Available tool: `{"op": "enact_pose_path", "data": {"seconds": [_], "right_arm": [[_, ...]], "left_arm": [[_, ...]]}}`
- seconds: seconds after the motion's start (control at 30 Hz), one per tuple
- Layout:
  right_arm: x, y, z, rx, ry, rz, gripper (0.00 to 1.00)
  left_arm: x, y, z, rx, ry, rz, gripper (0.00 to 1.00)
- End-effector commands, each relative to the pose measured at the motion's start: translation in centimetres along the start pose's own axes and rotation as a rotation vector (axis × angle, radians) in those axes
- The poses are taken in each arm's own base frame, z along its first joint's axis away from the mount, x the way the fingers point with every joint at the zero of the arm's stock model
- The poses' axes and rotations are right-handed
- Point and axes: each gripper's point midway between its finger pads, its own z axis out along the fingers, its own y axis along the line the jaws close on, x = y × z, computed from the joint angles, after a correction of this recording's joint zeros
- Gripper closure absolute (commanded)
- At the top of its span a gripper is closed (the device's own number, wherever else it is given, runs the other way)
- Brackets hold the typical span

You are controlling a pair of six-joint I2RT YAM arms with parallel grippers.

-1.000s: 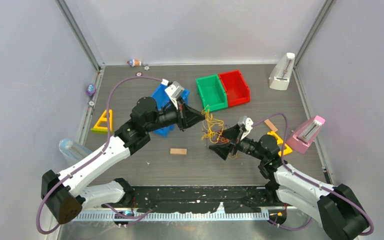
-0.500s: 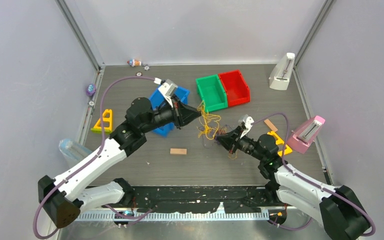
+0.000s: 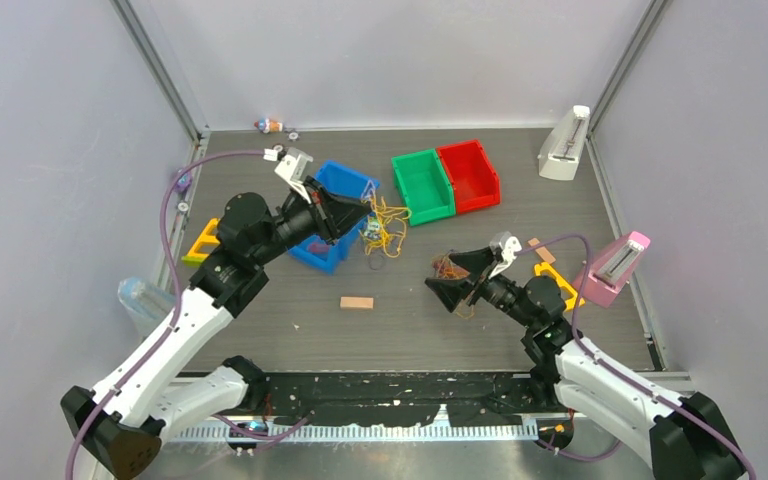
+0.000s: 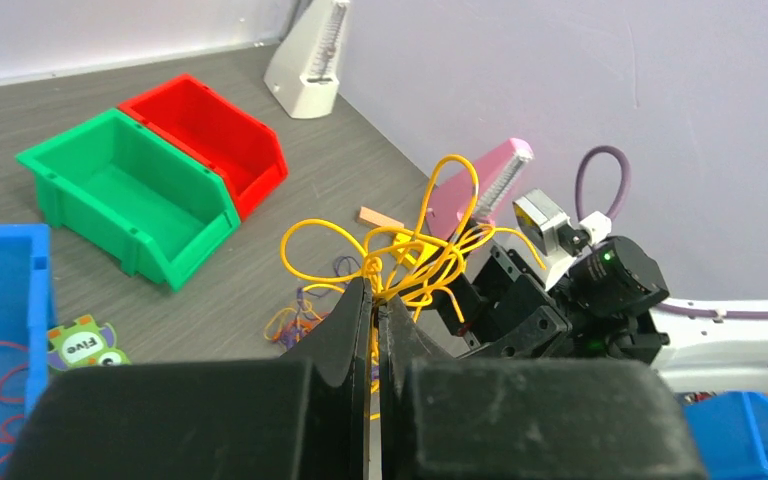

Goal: Untangle the cables

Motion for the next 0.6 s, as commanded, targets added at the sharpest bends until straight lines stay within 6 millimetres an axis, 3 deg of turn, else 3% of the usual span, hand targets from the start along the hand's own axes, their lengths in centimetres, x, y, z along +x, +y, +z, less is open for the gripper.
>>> {"op": "enact_pose_path", "data": {"seconds": [0.0, 0.57], "right_arm": [[-1.3, 2.6, 0.1, -0.147, -0.048, -0.043, 0.05], [-1.1, 4.9, 0.0, -0.286, -0.047, -0.05, 0.05]], "left_arm": [[-1.3, -2.8, 0.1, 0.123, 0.01, -0.007, 1.0], [1.5, -9.8, 2.9, 0.407, 0.115, -0.137, 1.0]]}}
